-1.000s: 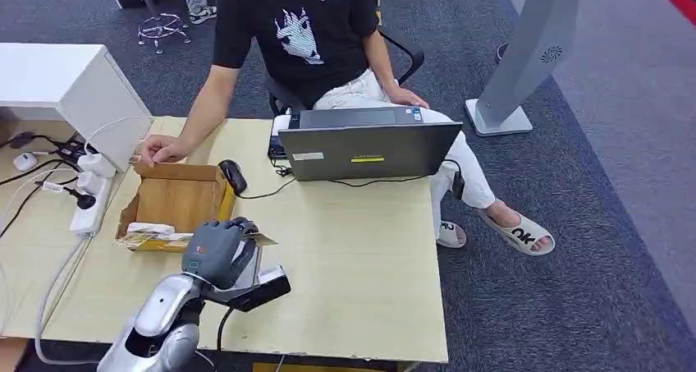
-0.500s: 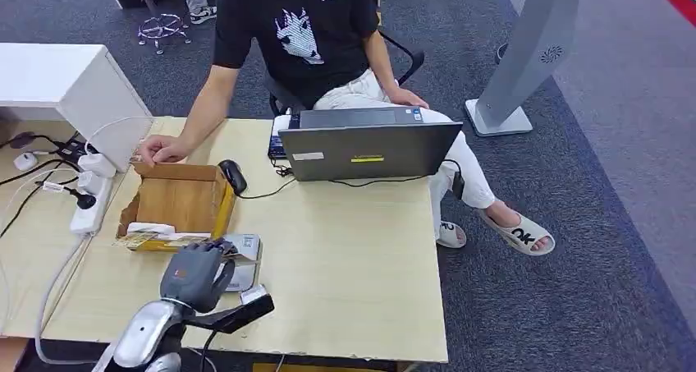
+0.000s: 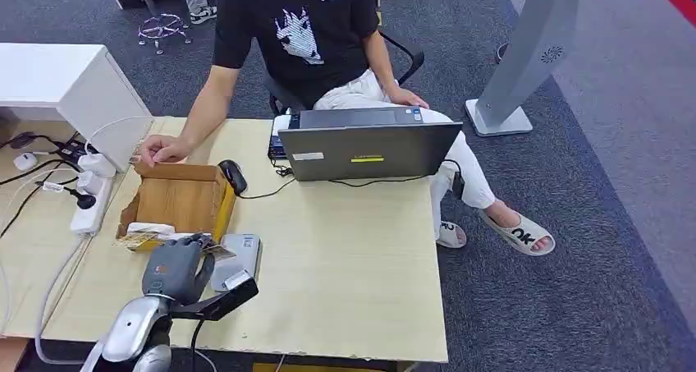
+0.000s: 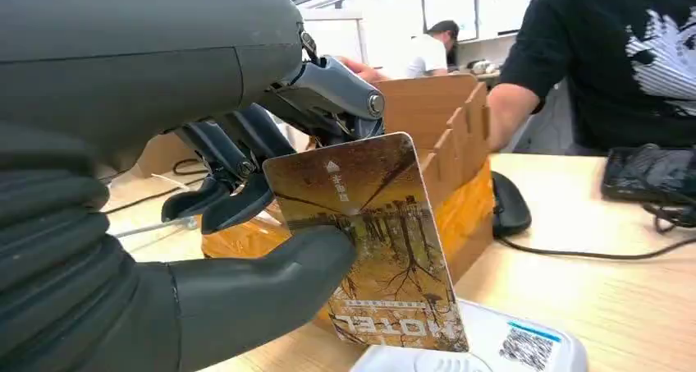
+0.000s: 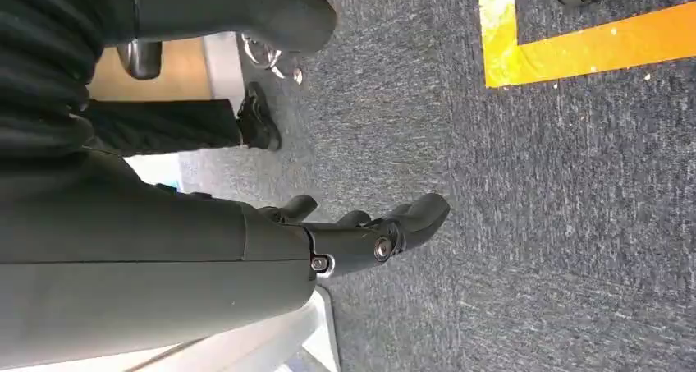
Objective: Pass the card to the sensor for recognition and then transmit it.
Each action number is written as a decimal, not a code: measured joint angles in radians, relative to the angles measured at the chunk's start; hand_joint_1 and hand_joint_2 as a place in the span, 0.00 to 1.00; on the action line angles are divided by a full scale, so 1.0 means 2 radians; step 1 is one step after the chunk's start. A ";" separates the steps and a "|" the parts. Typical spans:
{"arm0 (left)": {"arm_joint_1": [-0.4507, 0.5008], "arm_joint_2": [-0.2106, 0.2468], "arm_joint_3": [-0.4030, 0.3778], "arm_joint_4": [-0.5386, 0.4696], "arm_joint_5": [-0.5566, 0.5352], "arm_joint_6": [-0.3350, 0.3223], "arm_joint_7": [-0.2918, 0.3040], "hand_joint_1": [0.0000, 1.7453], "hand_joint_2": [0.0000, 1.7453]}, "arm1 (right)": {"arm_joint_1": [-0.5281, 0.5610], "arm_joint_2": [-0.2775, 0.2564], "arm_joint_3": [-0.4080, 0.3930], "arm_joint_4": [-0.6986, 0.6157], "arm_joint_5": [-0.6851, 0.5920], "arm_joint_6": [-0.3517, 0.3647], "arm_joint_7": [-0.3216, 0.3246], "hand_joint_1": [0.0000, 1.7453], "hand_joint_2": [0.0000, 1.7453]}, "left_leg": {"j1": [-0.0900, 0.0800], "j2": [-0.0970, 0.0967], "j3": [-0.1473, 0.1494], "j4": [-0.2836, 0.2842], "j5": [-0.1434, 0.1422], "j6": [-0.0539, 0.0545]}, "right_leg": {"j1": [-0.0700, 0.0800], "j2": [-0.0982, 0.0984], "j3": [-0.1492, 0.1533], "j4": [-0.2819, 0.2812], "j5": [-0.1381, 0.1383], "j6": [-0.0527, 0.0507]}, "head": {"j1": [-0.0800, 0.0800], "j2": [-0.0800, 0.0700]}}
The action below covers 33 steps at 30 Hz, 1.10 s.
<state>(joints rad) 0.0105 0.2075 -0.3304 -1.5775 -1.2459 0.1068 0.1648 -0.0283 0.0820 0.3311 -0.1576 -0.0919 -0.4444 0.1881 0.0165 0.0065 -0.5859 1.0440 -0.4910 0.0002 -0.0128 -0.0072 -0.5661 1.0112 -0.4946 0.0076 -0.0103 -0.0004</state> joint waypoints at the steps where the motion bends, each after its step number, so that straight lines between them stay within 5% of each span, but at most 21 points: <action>1: -0.001 -0.002 0.003 0.003 0.001 0.000 -0.001 1.00 1.00 | 0.000 0.000 0.000 0.000 0.001 0.000 0.000 0.00 1.00 | 0.000 0.000 0.000 0.000 0.000 0.000 | 0.000 0.000 0.000 0.000 0.000 0.000 | 0.000 0.000; 19: -0.060 -0.035 0.023 0.109 0.000 -0.002 -0.030 1.00 1.00 | -0.002 0.000 0.010 0.000 0.014 0.009 0.002 0.00 1.00 | 0.000 0.000 0.001 0.000 0.000 0.000 | 0.000 -0.001 0.001 0.000 0.000 0.000 | 0.000 0.000; 33: -0.071 -0.046 0.023 0.127 0.023 0.001 -0.050 1.00 1.00 | -0.002 0.000 0.011 0.000 0.012 0.008 0.002 0.00 1.00 | 0.000 0.000 0.002 0.000 0.000 0.000 | 0.000 -0.001 0.002 0.000 0.000 0.000 | 0.000 0.000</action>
<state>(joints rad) -0.1312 0.1160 -0.2850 -1.3230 -1.2006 0.1091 0.0649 -0.0325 0.0820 0.3536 -0.1572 -0.0671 -0.4280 0.1915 0.0164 0.0060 -0.5827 1.0440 -0.4905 0.0007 -0.0129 -0.0083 -0.5625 1.0113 -0.4945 0.0076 -0.0103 -0.0004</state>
